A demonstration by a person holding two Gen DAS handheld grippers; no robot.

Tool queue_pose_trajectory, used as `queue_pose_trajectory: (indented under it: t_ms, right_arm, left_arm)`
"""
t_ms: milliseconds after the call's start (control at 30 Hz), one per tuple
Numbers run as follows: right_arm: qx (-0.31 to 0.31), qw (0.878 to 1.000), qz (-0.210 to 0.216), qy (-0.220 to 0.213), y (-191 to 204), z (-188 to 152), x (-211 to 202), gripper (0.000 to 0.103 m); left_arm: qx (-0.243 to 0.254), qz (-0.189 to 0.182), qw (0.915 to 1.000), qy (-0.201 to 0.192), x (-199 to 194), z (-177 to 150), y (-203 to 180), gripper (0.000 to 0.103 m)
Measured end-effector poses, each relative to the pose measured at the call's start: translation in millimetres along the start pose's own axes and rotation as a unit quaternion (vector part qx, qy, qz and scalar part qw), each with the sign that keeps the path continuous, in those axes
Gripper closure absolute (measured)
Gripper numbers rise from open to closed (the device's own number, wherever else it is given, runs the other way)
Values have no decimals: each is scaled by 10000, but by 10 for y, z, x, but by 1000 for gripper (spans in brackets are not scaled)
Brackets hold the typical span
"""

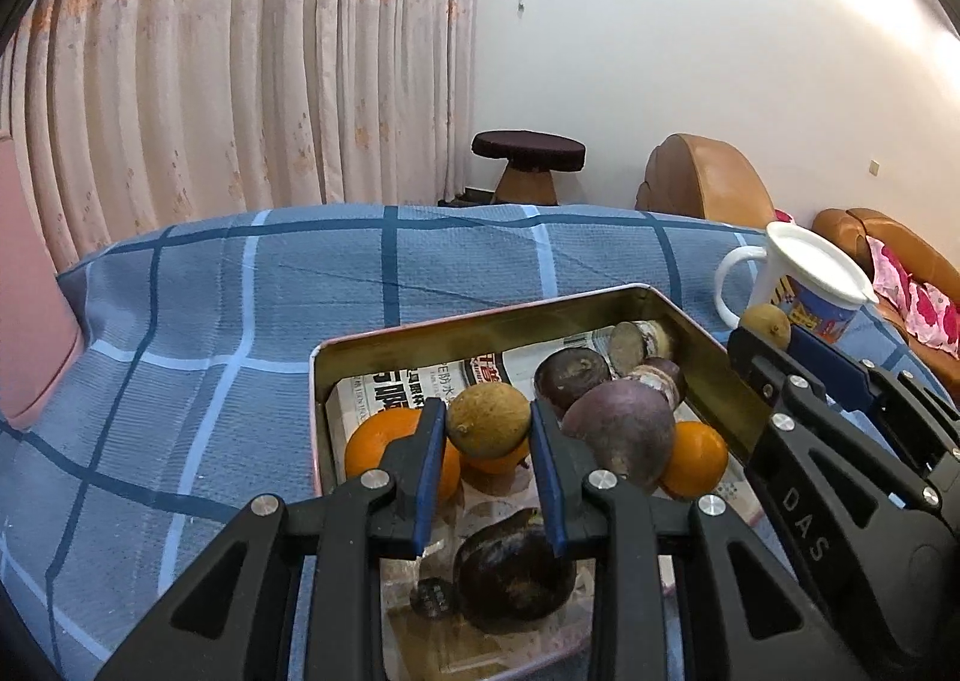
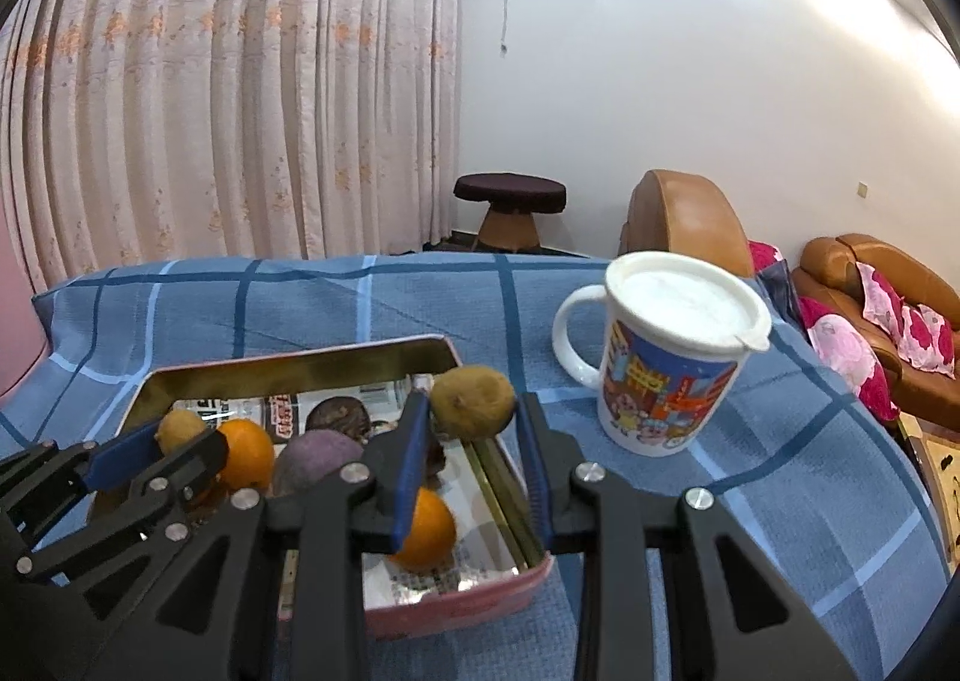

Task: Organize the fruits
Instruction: 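Carry both kiwis over the pink tin, then lower both kiwis into the tin and open both tools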

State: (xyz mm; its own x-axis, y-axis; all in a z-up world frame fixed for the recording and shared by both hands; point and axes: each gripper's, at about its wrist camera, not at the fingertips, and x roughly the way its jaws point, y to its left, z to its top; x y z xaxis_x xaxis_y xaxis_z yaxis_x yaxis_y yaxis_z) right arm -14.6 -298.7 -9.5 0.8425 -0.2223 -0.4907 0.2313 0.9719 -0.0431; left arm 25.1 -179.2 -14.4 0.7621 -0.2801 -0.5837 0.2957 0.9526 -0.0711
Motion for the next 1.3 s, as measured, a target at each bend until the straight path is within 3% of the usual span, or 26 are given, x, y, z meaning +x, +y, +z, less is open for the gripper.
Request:
queue_pose_trajectory:
  t_ms: [333, 533, 867, 1167, 1300]
  right_arm:
    - [-152, 9988, 337, 308, 72, 77, 229, 70]
    - [-254, 9945, 751, 681, 108, 71, 376, 70]
    - [-286, 9931, 933, 647, 108, 72, 390, 69]
    - [-166, 9857, 1573, 574, 164, 65, 331, 69]
    - [287, 9733, 2141, 774, 114, 67, 397, 69]
  left_arm:
    - [21, -24, 9999, 122, 79, 39, 32, 73]
    - [-13, 53, 10000, 83, 142, 107, 86, 73]
    - [-60, -3, 9999, 86, 163, 131, 121, 73]
    - [-156, 94, 9998, -76, 54, 109, 237, 73]
    - [-289, -41, 9996, 57, 69, 81, 297, 73]
